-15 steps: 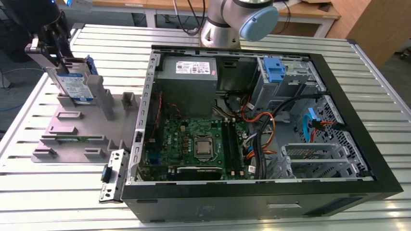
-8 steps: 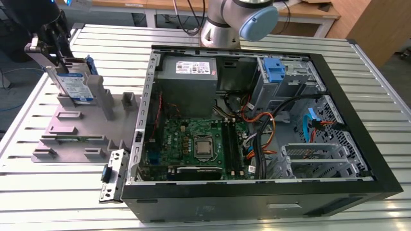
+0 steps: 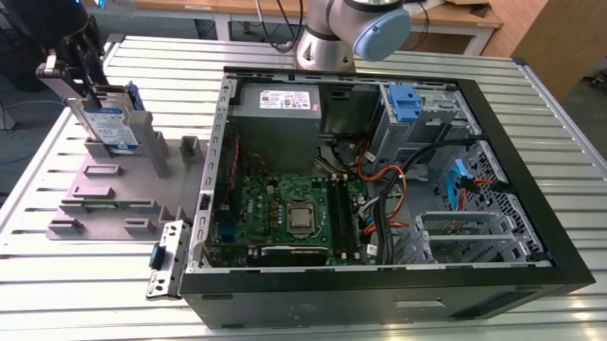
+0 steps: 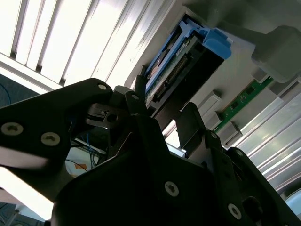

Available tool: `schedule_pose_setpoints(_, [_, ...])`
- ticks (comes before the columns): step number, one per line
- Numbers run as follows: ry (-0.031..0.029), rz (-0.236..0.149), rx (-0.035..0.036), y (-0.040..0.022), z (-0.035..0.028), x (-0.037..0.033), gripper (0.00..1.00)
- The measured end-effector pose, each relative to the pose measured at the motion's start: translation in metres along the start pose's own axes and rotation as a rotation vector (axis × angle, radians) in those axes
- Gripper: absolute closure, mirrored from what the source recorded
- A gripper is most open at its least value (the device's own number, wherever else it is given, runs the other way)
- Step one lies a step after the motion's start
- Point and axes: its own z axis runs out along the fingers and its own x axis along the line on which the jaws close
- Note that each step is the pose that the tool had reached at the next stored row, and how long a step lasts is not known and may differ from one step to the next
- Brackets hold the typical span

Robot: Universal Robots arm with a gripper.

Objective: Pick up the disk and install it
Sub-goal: 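Pick up the disk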

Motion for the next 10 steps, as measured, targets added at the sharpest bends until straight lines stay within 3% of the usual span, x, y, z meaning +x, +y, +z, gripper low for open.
schedule_pose_setpoints(10, [0.0,0.0,0.0,-0.0029,-0.0001,0.0001,0.47])
